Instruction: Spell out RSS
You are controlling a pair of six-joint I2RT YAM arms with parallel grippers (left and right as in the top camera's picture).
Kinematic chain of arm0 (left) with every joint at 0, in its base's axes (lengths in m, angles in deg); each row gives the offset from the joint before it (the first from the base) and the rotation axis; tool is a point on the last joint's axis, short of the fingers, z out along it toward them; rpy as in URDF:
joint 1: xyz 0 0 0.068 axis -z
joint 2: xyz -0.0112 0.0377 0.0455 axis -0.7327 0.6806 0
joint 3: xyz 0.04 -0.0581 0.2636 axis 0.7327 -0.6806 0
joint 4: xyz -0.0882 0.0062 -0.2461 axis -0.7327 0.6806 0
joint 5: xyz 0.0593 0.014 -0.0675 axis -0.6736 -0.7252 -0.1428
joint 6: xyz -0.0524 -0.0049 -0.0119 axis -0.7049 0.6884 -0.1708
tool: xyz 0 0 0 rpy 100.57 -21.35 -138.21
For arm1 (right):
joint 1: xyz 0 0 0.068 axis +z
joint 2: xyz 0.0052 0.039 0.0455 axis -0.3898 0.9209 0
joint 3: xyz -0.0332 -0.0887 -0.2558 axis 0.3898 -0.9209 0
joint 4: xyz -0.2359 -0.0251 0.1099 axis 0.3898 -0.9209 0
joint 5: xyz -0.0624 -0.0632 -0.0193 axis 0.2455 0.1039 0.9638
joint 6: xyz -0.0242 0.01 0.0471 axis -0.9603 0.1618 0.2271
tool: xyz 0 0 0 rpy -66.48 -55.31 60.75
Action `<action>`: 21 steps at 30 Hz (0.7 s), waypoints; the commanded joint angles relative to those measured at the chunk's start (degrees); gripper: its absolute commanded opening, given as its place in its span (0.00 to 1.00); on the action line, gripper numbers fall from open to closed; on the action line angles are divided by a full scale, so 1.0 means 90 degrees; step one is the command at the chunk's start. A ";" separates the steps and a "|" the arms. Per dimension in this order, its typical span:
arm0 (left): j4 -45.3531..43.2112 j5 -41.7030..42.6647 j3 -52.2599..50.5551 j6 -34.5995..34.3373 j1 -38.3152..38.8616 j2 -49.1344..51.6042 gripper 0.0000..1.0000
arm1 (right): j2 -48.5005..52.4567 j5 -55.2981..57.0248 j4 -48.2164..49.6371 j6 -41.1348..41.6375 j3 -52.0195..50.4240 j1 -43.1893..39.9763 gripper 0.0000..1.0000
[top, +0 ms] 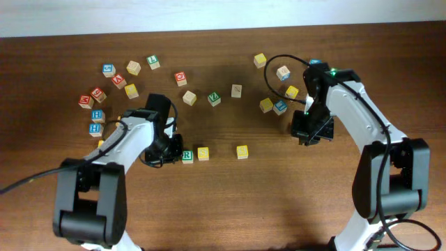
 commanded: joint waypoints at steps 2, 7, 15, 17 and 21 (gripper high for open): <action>-0.0284 -0.0049 -0.0046 0.0131 0.0015 0.0100 0.00 | 0.0024 -0.0165 0.0041 0.0066 -0.0170 0.0024 0.04; -0.0294 0.0136 -0.0046 0.0129 0.0058 0.0124 0.00 | 0.0024 -0.0568 0.0046 0.0022 -0.0170 0.0095 0.04; -0.0483 0.0313 -0.0046 -0.0316 0.0437 0.0573 0.00 | 0.0027 -0.0566 0.0279 0.0221 -0.0177 0.0712 0.04; -0.0525 0.0321 -0.0046 -0.0464 0.0525 0.0612 0.00 | 0.0029 -0.0566 0.0301 0.0267 -0.0177 0.0777 0.04; -0.0714 0.0410 -0.0046 -0.0481 0.0724 0.0612 0.00 | 0.0029 -0.0563 0.0304 0.0265 -0.0177 0.0877 0.04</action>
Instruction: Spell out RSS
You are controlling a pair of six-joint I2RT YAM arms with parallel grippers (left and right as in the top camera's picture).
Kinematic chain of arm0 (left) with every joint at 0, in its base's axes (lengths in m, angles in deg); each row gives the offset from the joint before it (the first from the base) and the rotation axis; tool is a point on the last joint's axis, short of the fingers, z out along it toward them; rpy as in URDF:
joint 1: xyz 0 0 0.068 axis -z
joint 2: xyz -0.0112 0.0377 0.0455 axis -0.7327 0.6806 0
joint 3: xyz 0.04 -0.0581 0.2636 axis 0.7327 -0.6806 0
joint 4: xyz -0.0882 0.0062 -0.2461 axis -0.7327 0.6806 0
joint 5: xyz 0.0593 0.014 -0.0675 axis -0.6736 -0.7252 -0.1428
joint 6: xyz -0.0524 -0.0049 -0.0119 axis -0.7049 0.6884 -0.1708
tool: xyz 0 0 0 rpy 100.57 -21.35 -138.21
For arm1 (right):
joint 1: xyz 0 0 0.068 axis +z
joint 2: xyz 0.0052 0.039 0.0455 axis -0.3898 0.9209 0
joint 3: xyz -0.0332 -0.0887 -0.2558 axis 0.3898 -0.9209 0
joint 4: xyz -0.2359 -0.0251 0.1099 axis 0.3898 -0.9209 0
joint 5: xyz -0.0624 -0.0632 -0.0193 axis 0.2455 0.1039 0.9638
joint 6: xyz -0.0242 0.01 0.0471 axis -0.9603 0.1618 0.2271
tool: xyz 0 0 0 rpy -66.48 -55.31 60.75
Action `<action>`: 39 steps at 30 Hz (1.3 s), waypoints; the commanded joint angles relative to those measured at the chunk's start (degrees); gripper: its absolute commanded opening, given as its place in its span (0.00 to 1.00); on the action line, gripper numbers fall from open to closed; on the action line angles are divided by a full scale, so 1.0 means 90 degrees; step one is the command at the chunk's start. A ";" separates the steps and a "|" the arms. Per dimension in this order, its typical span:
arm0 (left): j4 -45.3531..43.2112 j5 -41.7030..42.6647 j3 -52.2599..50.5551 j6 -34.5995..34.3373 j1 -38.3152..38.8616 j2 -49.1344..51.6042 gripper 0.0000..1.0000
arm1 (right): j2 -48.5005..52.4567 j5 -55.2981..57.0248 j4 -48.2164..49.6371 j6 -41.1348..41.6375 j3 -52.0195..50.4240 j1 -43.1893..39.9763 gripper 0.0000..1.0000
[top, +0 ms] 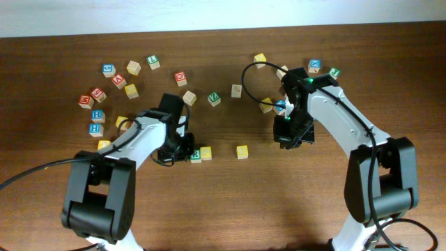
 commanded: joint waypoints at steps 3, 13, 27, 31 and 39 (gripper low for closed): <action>-0.0199 0.0124 -0.0073 -0.0219 0.0318 0.0308 0.00 | 0.0029 -0.0078 0.0019 0.0085 -0.0066 0.0107 0.04; -0.0539 0.0170 -0.0073 -0.0284 0.0741 0.0308 0.00 | 0.0029 -0.0078 0.0187 0.0138 -0.0070 0.0107 0.04; -0.0775 0.0386 -0.0073 -0.0284 0.0947 0.0333 0.00 | 0.0029 0.0255 0.0313 0.0908 -0.0075 0.0335 0.04; -0.0772 0.0410 -0.0073 -0.0284 0.0947 0.0393 0.00 | 0.0029 0.0369 0.0396 0.0901 -0.0087 0.0515 0.04; -0.0775 0.0435 -0.0073 -0.0284 0.0947 0.0398 0.00 | 0.0029 0.0333 0.1324 0.1117 -0.0731 0.0714 0.04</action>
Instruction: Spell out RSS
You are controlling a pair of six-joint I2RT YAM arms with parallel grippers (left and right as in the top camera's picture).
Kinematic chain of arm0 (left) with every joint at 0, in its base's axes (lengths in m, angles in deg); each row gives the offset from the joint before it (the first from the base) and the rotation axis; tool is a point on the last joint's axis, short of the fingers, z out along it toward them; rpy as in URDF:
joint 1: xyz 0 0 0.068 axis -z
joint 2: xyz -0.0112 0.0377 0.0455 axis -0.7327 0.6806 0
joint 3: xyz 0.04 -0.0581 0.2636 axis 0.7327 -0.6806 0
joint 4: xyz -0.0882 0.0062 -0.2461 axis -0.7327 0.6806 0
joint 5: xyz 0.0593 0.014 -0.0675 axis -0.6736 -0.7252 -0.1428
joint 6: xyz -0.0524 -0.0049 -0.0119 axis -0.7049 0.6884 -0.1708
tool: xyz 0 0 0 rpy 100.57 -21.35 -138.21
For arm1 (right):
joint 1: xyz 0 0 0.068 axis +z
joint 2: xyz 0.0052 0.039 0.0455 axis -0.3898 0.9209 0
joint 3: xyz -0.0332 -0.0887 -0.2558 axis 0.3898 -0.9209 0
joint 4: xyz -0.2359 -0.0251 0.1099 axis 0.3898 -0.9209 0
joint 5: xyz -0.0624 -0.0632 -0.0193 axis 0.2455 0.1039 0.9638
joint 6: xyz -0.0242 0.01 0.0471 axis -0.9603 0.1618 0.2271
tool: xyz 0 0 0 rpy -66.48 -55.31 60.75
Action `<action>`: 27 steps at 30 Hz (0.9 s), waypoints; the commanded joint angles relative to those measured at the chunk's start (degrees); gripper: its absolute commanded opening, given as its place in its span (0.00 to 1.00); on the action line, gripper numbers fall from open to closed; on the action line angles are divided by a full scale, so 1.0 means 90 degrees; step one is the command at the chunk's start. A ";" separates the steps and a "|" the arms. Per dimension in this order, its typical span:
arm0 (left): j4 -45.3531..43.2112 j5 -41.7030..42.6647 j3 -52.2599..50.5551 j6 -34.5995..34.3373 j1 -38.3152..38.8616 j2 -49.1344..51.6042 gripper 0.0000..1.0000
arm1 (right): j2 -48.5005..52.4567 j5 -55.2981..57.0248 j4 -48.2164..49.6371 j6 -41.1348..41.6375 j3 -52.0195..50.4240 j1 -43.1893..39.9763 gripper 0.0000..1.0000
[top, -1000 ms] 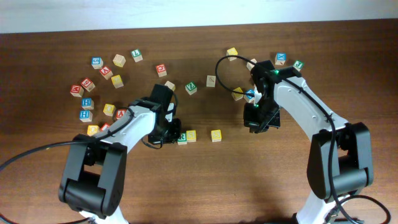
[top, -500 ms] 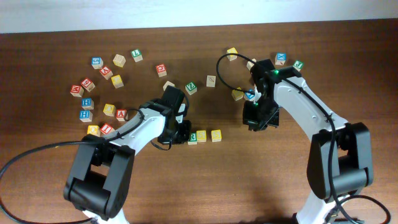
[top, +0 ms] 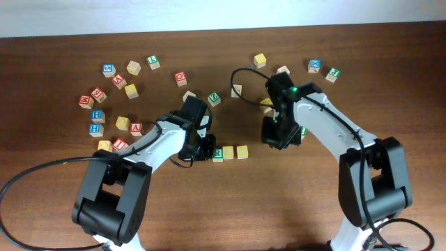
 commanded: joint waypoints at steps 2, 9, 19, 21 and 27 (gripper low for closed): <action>0.0012 0.0012 -0.0075 -0.0044 0.0039 0.0296 0.00 | 0.0027 -0.0338 0.0644 0.0248 -0.0532 0.0136 0.04; 0.0012 0.0153 -0.0075 -0.0041 0.0051 0.0549 0.00 | 0.0027 -0.0432 0.1071 0.0396 -0.0750 0.0323 0.04; -0.0032 0.0151 -0.0075 -0.0041 0.0163 0.0578 0.00 | 0.0027 -0.0459 0.1367 0.0568 -0.0979 0.0323 0.04; -0.0024 0.0155 -0.0075 -0.0044 0.0163 0.0578 0.00 | 0.0027 -0.0488 0.1394 0.0627 -0.1025 0.0323 0.04; -0.0007 0.0197 -0.0075 -0.0044 0.0163 0.0578 0.00 | 0.0027 -0.0733 0.1668 0.0627 -0.1025 0.0444 0.05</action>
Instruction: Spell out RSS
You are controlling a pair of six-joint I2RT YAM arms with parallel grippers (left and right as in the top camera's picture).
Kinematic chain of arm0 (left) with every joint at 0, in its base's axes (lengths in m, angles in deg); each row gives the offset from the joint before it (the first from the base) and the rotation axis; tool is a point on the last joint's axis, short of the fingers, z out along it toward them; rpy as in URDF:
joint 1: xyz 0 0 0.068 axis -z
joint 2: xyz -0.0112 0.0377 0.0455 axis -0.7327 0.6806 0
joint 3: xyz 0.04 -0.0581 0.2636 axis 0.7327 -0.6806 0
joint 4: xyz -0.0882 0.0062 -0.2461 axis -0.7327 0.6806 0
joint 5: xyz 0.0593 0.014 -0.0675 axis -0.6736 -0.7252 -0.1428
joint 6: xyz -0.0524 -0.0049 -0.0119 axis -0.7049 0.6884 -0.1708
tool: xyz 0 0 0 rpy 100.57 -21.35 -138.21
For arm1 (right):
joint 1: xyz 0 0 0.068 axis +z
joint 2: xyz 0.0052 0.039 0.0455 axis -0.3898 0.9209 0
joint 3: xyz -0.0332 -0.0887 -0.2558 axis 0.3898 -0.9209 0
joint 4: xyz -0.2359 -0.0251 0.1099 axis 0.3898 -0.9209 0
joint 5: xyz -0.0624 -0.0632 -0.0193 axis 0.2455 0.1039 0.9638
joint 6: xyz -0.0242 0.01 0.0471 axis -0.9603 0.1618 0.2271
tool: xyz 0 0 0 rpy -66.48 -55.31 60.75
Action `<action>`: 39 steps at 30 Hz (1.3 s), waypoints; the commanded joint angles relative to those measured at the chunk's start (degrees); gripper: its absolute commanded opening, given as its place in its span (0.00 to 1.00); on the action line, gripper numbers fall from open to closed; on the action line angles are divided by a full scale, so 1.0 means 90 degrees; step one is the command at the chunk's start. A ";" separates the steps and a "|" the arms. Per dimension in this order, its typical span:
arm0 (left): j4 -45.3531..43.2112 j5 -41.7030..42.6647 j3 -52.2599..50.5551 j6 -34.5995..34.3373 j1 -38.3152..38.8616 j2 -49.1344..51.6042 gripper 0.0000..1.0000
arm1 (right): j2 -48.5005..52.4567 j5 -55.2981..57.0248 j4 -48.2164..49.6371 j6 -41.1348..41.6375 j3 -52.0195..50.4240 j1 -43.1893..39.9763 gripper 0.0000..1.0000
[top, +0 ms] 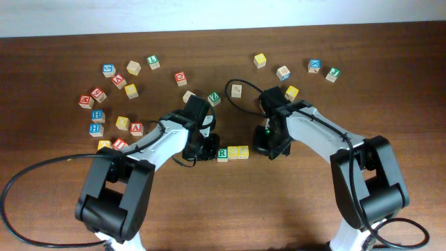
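Three blocks lie in a touching row at the table's middle: a green R block point(221, 153), a yellow S block point(233, 152) and a second yellow S block point(242, 151). My left gripper point(207, 149) rests against the left side of the R block, fingers together with nothing between them. My right gripper point(260, 148) is low on the table just right of the second S block, a small gap apart, and also looks shut and empty.
Loose letter blocks are scattered along the back: a cluster at far left around a blue H block point(97, 114), a green V block point(213, 98) and a tan block point(237, 89) behind the row, and a yellow block point(291, 92) and a blue block point(315, 65) at back right.
The left gripper and the R block have shifted slightly right, closing the row tight. The right gripper has moved forward and left, down beside the right-hand S block.
The R and first S sat together left of centre, with the second S apart to their right and my left gripper behind the R. At each later moment the pair and that gripper stood further right, until all three touched. My right gripper has come from the back right.
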 commanded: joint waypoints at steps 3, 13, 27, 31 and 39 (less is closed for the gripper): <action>0.0083 -0.0124 -0.0170 -0.0044 0.0080 0.0435 0.00 | 0.0022 -0.0180 0.0287 0.0039 -0.0022 0.0306 0.05; 0.0141 -0.0124 -0.0170 -0.0041 0.0080 0.0432 0.00 | 0.0022 -0.0168 0.0423 0.0039 -0.0022 0.0379 0.05; 0.0163 -0.0124 -0.0170 -0.0041 0.0080 0.0435 0.00 | 0.0022 -0.0187 0.0437 0.0039 -0.0022 0.0447 0.05; 0.0160 -0.0124 -0.0170 -0.0041 0.0080 0.0435 0.00 | 0.0022 -0.0219 0.0418 0.0092 -0.0022 0.0447 0.04; 0.0257 -0.0318 -0.0170 -0.0041 0.0078 0.0435 0.00 | 0.0022 0.0138 0.0362 0.0085 -0.0022 0.0444 0.05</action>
